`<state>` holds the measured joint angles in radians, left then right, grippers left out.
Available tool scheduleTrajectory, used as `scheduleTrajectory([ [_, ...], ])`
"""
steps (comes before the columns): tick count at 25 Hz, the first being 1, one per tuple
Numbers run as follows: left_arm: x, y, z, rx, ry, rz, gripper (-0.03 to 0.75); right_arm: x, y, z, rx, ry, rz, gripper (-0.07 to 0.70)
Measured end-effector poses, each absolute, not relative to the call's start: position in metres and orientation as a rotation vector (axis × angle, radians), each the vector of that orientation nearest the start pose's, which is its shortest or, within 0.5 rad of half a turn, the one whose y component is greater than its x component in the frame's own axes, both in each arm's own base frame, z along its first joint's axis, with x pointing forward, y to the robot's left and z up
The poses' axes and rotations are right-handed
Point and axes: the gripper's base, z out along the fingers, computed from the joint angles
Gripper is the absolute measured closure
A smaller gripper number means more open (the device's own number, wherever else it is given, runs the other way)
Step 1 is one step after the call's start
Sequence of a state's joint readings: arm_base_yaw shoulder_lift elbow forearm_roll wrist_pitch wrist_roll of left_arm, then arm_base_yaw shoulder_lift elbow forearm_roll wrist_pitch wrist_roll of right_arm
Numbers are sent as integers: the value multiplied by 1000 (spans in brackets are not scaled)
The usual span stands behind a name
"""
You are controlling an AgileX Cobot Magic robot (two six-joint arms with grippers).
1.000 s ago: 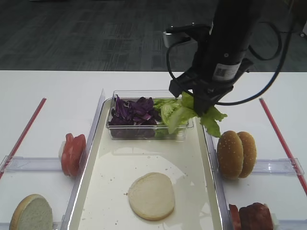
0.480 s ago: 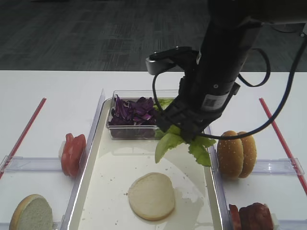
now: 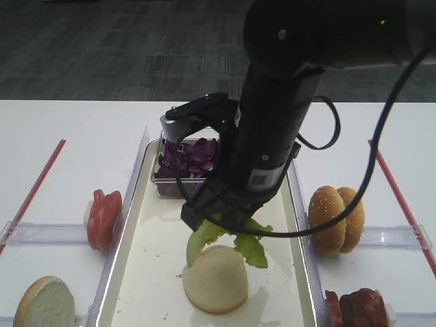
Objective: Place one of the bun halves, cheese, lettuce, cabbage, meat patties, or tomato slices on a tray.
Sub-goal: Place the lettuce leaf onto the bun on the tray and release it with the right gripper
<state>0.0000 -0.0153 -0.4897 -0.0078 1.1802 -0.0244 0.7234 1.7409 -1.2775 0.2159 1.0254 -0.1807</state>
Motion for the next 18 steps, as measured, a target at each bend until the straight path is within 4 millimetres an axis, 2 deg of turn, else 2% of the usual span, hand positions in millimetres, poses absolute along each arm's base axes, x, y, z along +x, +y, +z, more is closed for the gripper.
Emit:
scheduleTrajectory([
  [7,-12,-1,265,-25,2159,-24,244,241,260,211,-1255,2778,338,575],
  [18,-12,-1,265,-25,2159,-24,244,248,266,183,-1263,2806,301,575],
])
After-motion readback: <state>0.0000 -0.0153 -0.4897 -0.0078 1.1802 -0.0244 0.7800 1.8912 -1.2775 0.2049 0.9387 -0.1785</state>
